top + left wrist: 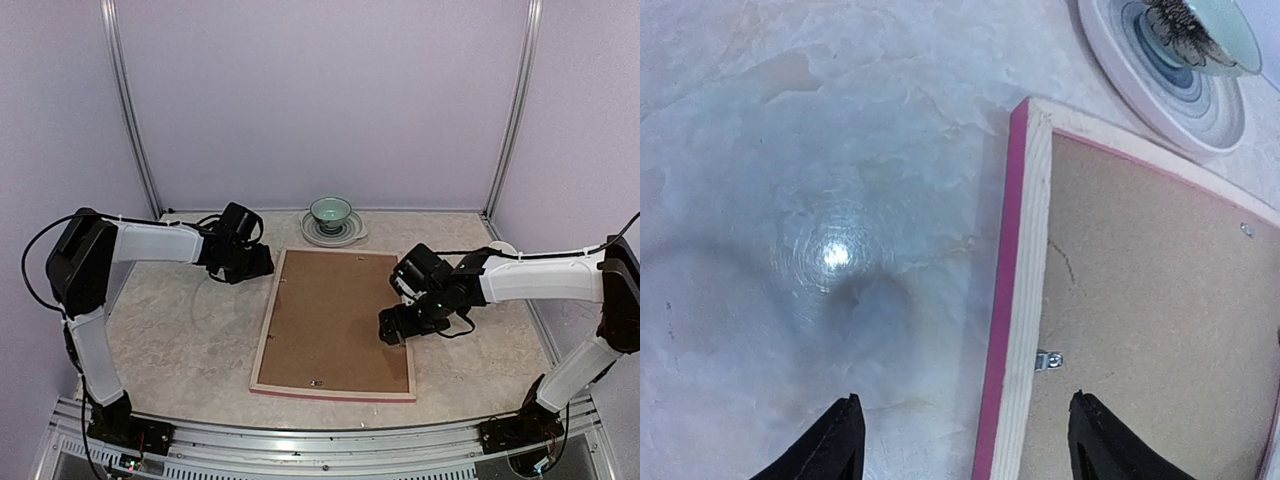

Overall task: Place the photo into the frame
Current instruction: Press the fastener onto the backboard.

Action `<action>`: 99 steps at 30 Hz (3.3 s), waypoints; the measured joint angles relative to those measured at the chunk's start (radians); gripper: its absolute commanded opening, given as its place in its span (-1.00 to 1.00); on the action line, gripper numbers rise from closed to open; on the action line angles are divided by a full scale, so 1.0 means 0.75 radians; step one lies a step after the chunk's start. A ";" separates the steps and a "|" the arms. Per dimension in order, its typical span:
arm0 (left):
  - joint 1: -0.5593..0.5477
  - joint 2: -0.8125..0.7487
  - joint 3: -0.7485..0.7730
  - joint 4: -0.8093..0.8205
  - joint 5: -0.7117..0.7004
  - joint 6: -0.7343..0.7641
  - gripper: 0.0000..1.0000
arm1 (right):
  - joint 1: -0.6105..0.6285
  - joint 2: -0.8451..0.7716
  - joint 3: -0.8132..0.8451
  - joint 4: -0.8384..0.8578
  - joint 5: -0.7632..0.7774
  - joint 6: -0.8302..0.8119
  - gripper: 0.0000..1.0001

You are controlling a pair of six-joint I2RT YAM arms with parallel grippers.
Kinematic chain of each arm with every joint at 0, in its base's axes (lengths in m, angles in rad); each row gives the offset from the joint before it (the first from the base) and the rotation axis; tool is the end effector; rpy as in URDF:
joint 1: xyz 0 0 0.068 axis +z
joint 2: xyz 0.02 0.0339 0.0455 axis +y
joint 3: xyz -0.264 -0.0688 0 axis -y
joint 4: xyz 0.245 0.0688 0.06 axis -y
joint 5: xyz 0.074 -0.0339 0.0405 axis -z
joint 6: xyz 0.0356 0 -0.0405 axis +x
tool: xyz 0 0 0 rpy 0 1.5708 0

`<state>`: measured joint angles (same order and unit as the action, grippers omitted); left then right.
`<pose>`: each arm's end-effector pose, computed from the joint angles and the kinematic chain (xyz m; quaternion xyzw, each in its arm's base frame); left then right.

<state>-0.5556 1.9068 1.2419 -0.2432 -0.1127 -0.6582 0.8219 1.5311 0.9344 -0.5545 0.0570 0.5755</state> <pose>0.3455 -0.2098 0.1726 -0.0667 0.9419 -0.1415 0.2972 0.1993 0.2114 0.1892 -0.1143 0.9710 0.1126 0.1773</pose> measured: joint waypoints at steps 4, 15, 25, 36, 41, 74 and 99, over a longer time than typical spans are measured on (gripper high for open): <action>-0.002 -0.091 -0.023 0.005 -0.001 0.002 0.80 | -0.026 0.000 0.050 -0.002 0.010 -0.014 0.98; -0.126 -0.138 -0.189 0.016 -0.031 0.027 0.98 | -0.292 0.010 0.145 0.007 -0.023 -0.081 0.91; -0.167 -0.207 -0.345 0.070 -0.032 0.036 0.98 | -0.390 0.198 0.319 0.042 -0.011 -0.133 0.82; -0.165 -0.248 -0.445 0.139 -0.024 0.041 0.98 | -0.449 0.440 0.514 0.128 -0.006 -0.142 0.59; -0.165 -0.248 -0.467 0.166 -0.005 0.041 0.98 | -0.454 0.556 0.575 0.140 -0.001 -0.144 0.56; -0.174 -0.244 -0.498 0.216 0.020 0.036 0.98 | -0.481 0.640 0.582 0.182 -0.041 -0.150 0.28; -0.175 -0.243 -0.511 0.248 0.030 0.033 0.98 | -0.482 0.626 0.488 0.306 -0.091 -0.122 -0.05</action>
<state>-0.6868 1.7248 0.8585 -0.0574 -0.0906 -0.6334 0.4606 2.0006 1.3003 -0.3248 -0.0113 0.4843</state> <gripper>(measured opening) 0.989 0.503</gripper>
